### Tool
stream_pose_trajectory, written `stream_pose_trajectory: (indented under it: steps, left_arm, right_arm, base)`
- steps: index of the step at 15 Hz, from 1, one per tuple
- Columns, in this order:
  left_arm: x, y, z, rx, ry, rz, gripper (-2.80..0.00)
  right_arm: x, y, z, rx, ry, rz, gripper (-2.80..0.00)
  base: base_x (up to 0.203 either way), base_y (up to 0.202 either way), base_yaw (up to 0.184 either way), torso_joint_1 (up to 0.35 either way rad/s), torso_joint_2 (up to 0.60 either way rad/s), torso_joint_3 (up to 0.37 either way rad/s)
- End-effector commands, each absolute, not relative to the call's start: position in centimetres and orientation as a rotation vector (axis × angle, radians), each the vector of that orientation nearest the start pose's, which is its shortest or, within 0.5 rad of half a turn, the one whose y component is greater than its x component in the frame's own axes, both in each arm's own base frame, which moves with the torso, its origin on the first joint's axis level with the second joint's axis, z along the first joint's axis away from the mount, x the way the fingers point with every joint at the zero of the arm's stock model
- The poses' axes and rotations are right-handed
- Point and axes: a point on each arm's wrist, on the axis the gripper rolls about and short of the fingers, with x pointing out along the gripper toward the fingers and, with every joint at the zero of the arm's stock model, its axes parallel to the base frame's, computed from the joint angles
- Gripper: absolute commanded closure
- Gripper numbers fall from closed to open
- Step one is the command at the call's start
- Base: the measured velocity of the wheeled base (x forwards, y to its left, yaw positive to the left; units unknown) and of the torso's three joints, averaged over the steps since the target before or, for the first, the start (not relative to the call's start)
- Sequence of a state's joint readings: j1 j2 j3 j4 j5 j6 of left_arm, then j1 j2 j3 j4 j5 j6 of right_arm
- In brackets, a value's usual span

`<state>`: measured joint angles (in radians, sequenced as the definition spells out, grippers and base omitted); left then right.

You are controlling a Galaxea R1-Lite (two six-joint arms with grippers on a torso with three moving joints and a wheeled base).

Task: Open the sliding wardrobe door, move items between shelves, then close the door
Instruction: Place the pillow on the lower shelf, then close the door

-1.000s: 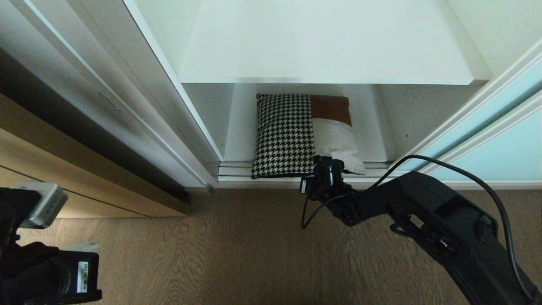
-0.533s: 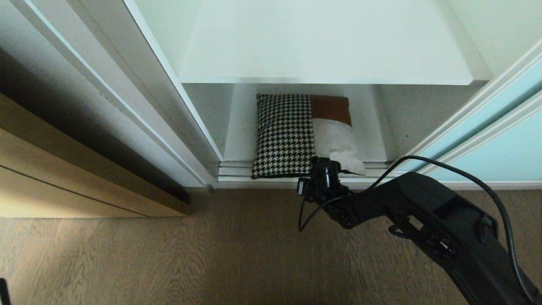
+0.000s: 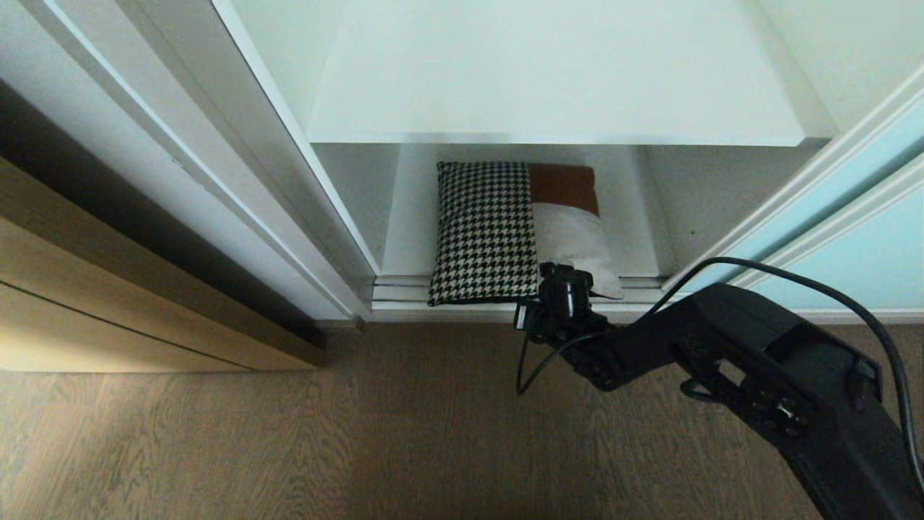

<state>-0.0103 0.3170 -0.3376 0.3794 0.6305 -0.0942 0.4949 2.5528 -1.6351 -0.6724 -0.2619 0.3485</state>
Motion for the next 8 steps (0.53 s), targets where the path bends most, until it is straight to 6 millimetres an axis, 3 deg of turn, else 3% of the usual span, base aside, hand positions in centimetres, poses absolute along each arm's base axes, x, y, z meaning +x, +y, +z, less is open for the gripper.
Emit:
stream_pose_trajectory:
  steps: [1, 5, 8]
  left_arm:
    - [-4.2, 1.2, 10.9, 0.014, 0.191, 0.558, 0.0]
    - [-4.3, 0.5, 9.3, 0.07, 0.164, 0.204, 0.0]
    - [-3.7, 0.1, 7.8, 0.063, 0.202, 0.021, 0.0]
  right_arm:
    - [45.2, 23.7, 5.7, 0.266, 0.244, 0.192, 0.0]
    - [44.5, 24.1, 5.0, 0.258, 0.251, 0.206, 0.0]
    - [43.7, 23.9, 6.2, 0.259, 0.227, 0.214, 0.0]
  base:
    - [0.0, 0.0, 0.0, 0.0, 0.0, 0.0]
    - [0.0, 0.0, 0.0, 0.0, 0.0, 0.0]
    - [0.0, 0.0, 0.0, 0.0, 0.0, 0.0]
